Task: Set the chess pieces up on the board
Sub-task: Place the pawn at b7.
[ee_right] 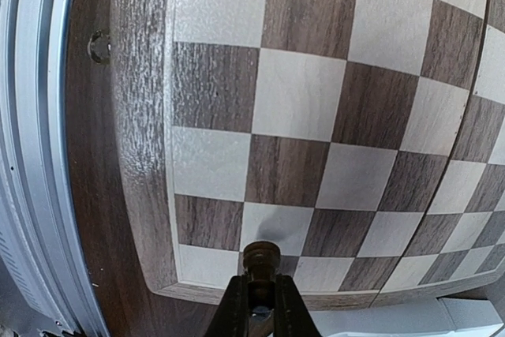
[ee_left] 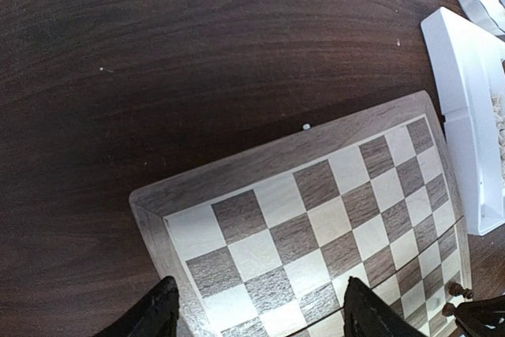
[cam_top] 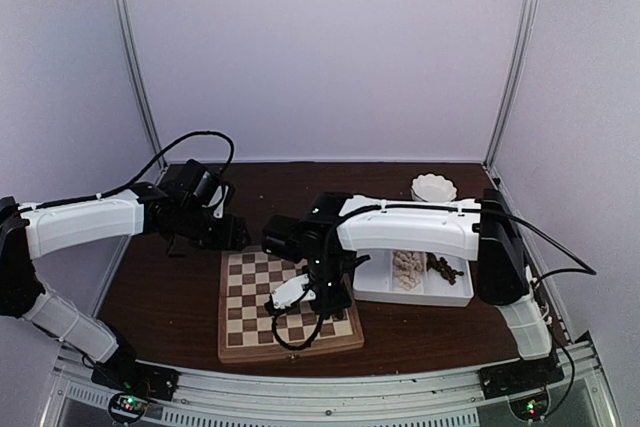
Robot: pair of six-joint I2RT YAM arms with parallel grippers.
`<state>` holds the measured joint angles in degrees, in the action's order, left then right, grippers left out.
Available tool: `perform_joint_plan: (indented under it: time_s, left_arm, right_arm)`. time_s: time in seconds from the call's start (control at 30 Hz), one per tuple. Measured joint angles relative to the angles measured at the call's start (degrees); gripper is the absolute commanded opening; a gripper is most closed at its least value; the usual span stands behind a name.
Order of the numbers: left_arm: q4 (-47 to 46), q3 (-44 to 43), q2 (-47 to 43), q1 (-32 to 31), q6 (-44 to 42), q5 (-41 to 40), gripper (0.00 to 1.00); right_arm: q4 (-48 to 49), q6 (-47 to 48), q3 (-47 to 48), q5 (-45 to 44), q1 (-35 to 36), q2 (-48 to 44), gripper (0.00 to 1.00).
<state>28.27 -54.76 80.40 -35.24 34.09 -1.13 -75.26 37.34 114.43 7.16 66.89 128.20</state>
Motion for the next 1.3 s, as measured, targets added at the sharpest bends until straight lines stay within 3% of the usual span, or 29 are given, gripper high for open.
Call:
perform_joint_plan:
  time_s: [0.63,1.0,1.3]
  left_arm:
    - [0.07,1.64,-0.07,0.00,0.00,-0.09,0.71]
    - [0.04,2.23,-0.09,0.00,0.00,-0.09,0.72]
    - [0.04,2.27,-0.11,0.00,0.02,-0.09,0.72]
  right_arm:
    - [0.74,-0.02,0.87,-0.17,0.02,2.10,0.10]
    - [0.74,-0.11,1.31,-1.09,0.37,2.34,0.26]
    - [-0.42,-0.28,4.48,-1.51,0.37,2.23,0.31]
